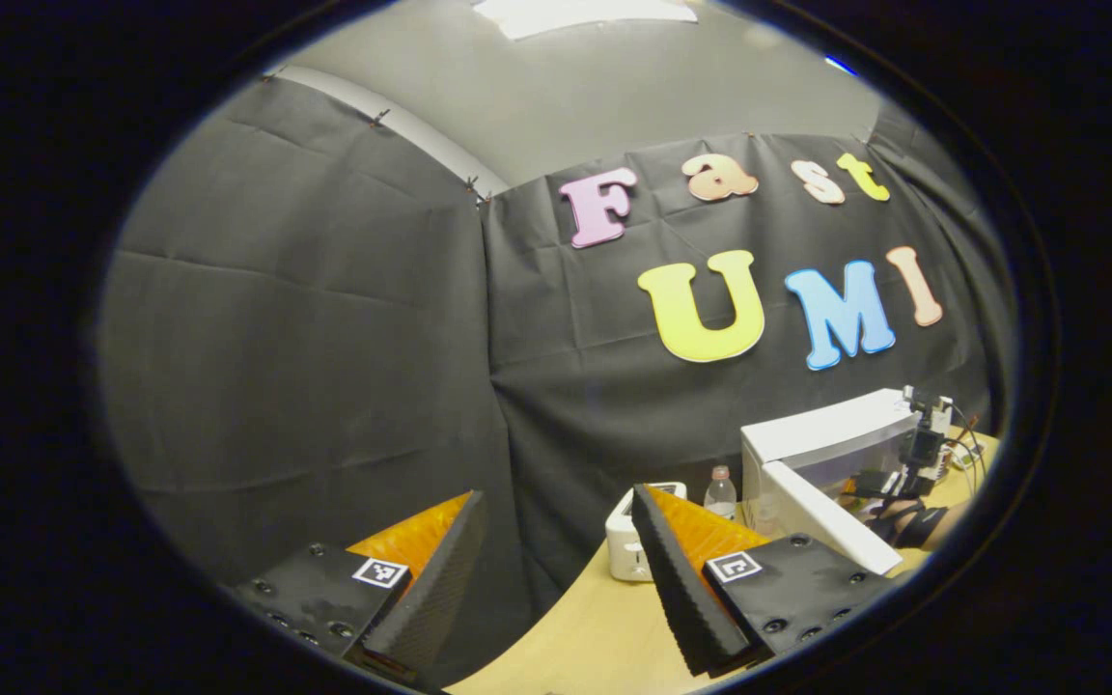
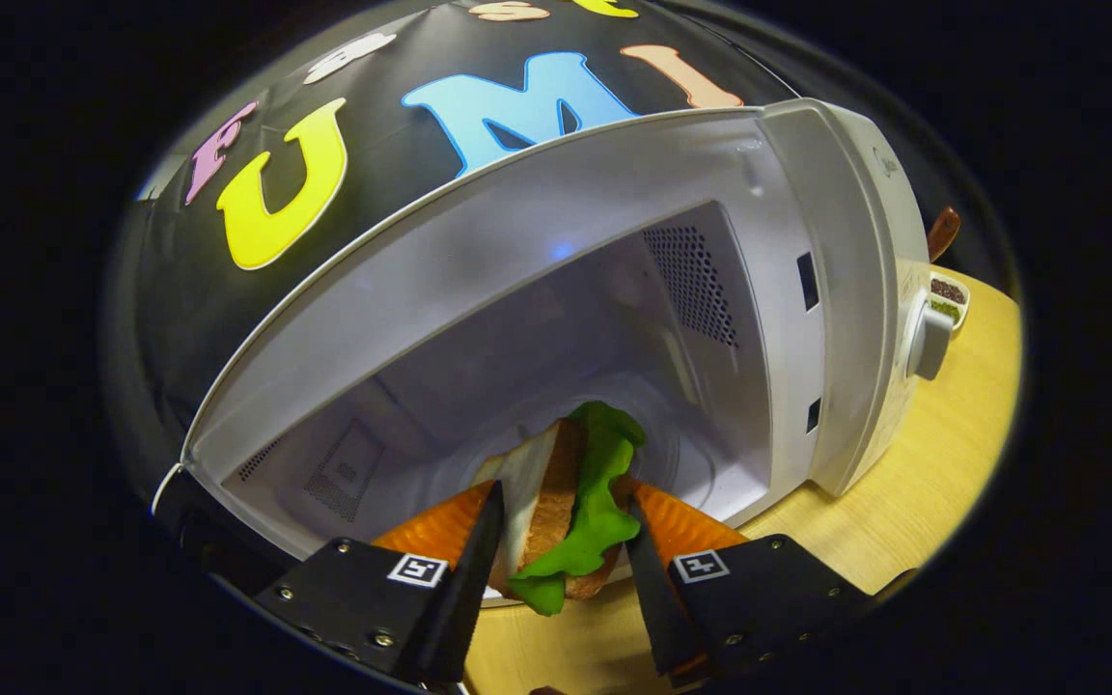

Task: Open the microwave oven with the left hand, put the food in, and close the microwave oven.

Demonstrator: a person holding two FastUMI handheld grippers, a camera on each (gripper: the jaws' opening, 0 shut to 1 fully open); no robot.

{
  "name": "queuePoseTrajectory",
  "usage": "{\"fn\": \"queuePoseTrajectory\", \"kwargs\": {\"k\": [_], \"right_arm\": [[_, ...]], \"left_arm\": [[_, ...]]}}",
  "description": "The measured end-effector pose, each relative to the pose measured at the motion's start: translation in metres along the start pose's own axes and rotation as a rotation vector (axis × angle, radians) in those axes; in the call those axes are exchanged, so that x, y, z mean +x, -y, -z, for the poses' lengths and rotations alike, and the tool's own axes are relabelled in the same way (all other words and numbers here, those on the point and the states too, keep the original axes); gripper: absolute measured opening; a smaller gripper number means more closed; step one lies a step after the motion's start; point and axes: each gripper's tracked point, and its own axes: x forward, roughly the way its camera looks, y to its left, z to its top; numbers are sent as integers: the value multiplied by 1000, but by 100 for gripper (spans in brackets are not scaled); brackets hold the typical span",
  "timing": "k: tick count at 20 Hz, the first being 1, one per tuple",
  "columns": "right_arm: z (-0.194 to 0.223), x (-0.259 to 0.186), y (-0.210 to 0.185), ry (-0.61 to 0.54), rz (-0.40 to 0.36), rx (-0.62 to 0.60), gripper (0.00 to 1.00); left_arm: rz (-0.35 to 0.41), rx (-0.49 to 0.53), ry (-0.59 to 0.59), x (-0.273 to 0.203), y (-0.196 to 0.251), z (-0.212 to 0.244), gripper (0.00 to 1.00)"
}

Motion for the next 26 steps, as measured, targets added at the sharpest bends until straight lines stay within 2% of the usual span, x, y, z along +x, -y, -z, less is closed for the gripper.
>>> {"fn": "queuePoseTrajectory", "kwargs": {"k": [1, 2, 3, 4, 9, 13, 16, 20, 26], "right_arm": [[-1, 1, 8, 6, 34, -30, 72], [-3, -2, 17, 10, 68, -66, 89], [-6, -4, 22, 17, 84, -98, 95], [-9, -7, 23, 25, 86, -125, 96], [-39, -45, 16, 101, 23, -231, 96], [-72, -100, 7, 200, -53, -319, 96], [-93, -140, 8, 224, -107, -341, 96], [-129, -196, 28, 262, -129, -369, 96], [-183, -256, 77, 321, -98, -388, 96]], "left_arm": [[6, -2, -2, 0, 2, 2, 96], [9, -1, -3, 0, 4, 3, 96], [12, 1, -4, -2, 5, 4, 96], [14, 2, -3, -1, 6, 6, 96], [33, -33, -12, -3, 18, 20, 96], [56, -46, -17, -2, 31, 33, 96], [61, -71, -28, -2, 39, 45, 96], [82, -79, -66, -2, 56, 70, 96], [91, -82, -131, -9, 81, 109, 96]]}}
